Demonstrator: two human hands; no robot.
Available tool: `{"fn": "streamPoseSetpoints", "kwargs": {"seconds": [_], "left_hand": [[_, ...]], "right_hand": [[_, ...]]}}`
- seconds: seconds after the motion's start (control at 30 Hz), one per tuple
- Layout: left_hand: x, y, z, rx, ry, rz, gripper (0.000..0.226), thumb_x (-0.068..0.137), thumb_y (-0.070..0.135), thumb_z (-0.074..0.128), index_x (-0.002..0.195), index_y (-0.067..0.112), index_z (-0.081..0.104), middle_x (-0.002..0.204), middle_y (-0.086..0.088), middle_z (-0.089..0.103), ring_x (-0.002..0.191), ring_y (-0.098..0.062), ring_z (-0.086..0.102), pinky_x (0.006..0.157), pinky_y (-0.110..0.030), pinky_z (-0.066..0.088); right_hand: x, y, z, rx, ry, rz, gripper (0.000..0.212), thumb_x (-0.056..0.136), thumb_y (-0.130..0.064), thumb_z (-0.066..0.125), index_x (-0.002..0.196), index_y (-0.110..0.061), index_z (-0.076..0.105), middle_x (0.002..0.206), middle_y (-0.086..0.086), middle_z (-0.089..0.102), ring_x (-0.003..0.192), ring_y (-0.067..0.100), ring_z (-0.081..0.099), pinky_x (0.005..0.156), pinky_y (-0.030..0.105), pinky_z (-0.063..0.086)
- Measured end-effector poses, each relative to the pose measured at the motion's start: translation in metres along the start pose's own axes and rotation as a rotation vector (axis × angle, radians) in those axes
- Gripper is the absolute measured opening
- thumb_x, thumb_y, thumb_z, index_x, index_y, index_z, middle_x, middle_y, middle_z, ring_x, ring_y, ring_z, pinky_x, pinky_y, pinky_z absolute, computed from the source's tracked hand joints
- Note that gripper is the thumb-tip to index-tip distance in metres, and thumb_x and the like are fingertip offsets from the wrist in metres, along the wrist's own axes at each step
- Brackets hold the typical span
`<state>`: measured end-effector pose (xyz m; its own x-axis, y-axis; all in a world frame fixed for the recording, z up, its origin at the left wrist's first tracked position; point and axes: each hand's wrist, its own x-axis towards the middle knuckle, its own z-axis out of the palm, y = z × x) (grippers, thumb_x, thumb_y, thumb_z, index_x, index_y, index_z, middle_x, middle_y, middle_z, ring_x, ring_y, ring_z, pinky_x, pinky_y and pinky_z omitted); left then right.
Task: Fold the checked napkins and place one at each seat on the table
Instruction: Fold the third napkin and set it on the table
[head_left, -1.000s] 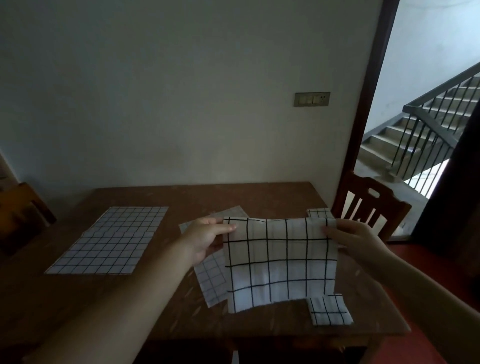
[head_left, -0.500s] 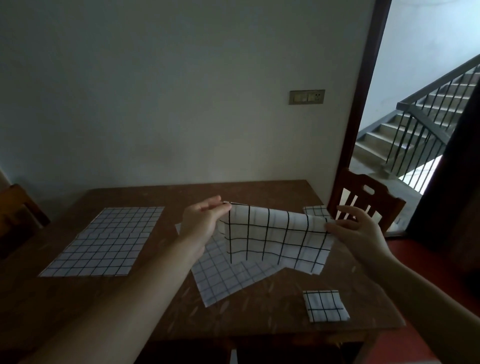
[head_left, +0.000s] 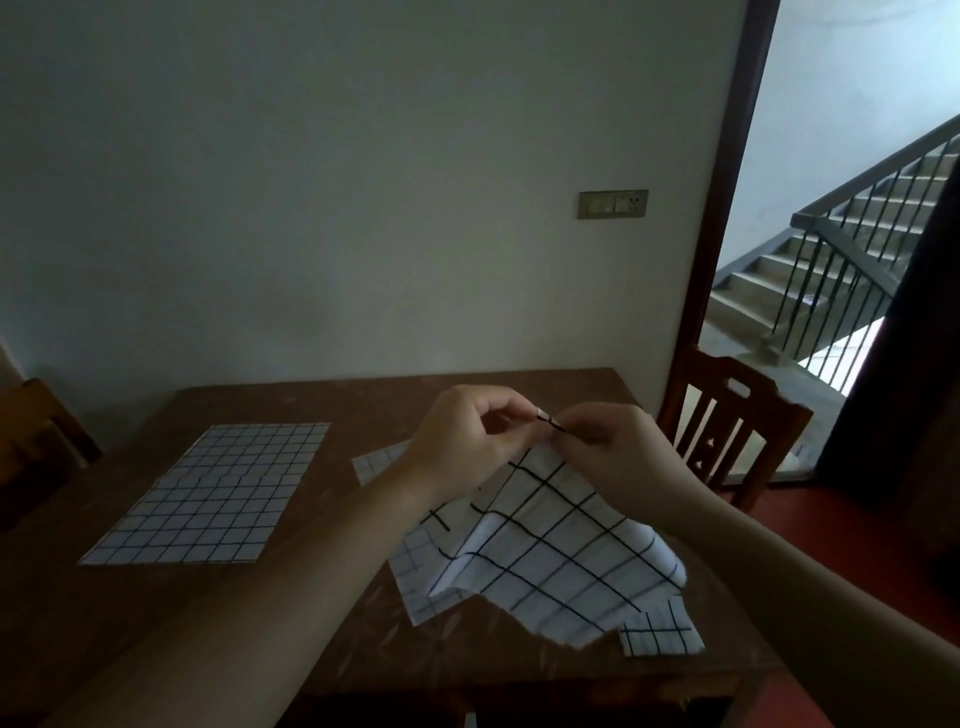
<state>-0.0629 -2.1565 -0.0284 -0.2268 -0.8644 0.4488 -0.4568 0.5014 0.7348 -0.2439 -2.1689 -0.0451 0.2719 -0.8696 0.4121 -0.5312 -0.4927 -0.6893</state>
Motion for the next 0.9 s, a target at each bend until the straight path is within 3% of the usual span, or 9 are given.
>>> {"fn": "streamPoseSetpoints", "kwargs": {"seconds": [0.1,0.2,0.37,0.43,0.53,0.6,0.73,0.8,0.9], "left_hand": [[-0.009,-0.004,-0.011,0.027,-0.051,-0.053,0.028,0.076,0.027,0.082,0.102,0.023,0.072,0.089,0.005,0.072,0.079,-0.016,0.068,0.071,-0.027,0.057],[-0.017,-0.010,-0.020,0.084,-0.109,-0.138,0.032,0.075,0.031,0.082,0.103,0.031,0.068,0.092,0.012,0.065,0.077,-0.005,0.063,0.068,-0.015,0.054],[-0.022,-0.015,-0.022,0.203,-0.174,-0.174,0.032,0.076,0.039,0.079,0.105,0.027,0.070,0.097,0.020,0.065,0.089,0.006,0.061,0.069,-0.007,0.047],[-0.020,-0.016,-0.022,0.198,-0.146,-0.168,0.026,0.083,0.036,0.074,0.105,0.022,0.073,0.095,0.016,0.070,0.084,0.007,0.063,0.068,-0.008,0.045],[-0.016,-0.012,-0.025,0.263,-0.162,-0.155,0.020,0.086,0.035,0.071,0.102,0.023,0.075,0.083,0.017,0.068,0.072,0.008,0.061,0.062,-0.006,0.042],[-0.013,-0.008,-0.026,0.320,-0.199,-0.127,0.016,0.087,0.035,0.070,0.097,0.024,0.075,0.073,0.020,0.062,0.065,0.010,0.057,0.058,-0.005,0.039],[-0.010,-0.003,-0.029,0.369,-0.268,-0.087,0.017,0.087,0.035,0.070,0.099,0.023,0.075,0.066,0.027,0.055,0.065,0.018,0.053,0.057,-0.002,0.035],[-0.009,-0.001,-0.030,0.386,-0.301,-0.073,0.018,0.087,0.036,0.069,0.100,0.024,0.075,0.071,0.028,0.058,0.069,0.017,0.055,0.061,-0.003,0.036],[-0.008,0.000,-0.031,0.412,-0.318,-0.057,0.021,0.087,0.040,0.068,0.101,0.026,0.074,0.084,0.025,0.063,0.079,0.014,0.057,0.069,-0.007,0.038]], "right_hand": [[-0.001,-0.001,-0.003,0.124,0.036,-0.007,0.017,0.091,-0.015,0.062,0.082,-0.024,0.074,0.074,0.003,0.071,0.068,0.026,0.064,0.058,0.032,0.049],[-0.001,-0.001,-0.004,0.296,0.094,0.009,0.017,0.092,-0.011,0.060,0.082,-0.018,0.073,0.077,0.008,0.070,0.071,0.032,0.062,0.062,0.033,0.049],[-0.002,-0.002,-0.007,0.383,0.141,0.046,0.018,0.093,-0.009,0.057,0.085,-0.018,0.070,0.075,-0.004,0.069,0.067,0.010,0.062,0.059,0.014,0.048],[-0.005,0.000,-0.010,0.271,0.089,0.001,0.015,0.093,-0.013,0.058,0.102,-0.023,0.064,0.087,-0.009,0.069,0.074,0.003,0.066,0.064,0.016,0.052],[-0.007,0.001,-0.020,-0.101,-0.074,-0.159,0.046,0.088,-0.034,0.062,0.127,-0.046,0.042,0.111,-0.031,0.053,0.097,-0.006,0.059,0.078,0.015,0.051],[-0.004,-0.001,-0.025,-0.302,-0.133,-0.277,0.042,0.084,-0.047,0.056,0.124,-0.049,0.044,0.113,-0.035,0.045,0.100,-0.013,0.051,0.083,0.015,0.045],[0.002,-0.008,-0.036,-0.398,-0.165,-0.294,0.025,0.080,-0.047,0.054,0.097,-0.032,0.063,0.098,-0.021,0.057,0.081,-0.001,0.058,0.074,0.025,0.053],[0.004,-0.008,-0.041,-0.420,-0.216,-0.286,0.020,0.081,-0.046,0.058,0.094,-0.031,0.063,0.091,-0.018,0.061,0.080,-0.001,0.059,0.074,0.025,0.053],[0.008,-0.003,-0.047,-0.466,-0.256,-0.266,0.009,0.087,-0.038,0.064,0.093,-0.032,0.065,0.085,-0.019,0.063,0.078,-0.008,0.058,0.071,0.014,0.048]]}}
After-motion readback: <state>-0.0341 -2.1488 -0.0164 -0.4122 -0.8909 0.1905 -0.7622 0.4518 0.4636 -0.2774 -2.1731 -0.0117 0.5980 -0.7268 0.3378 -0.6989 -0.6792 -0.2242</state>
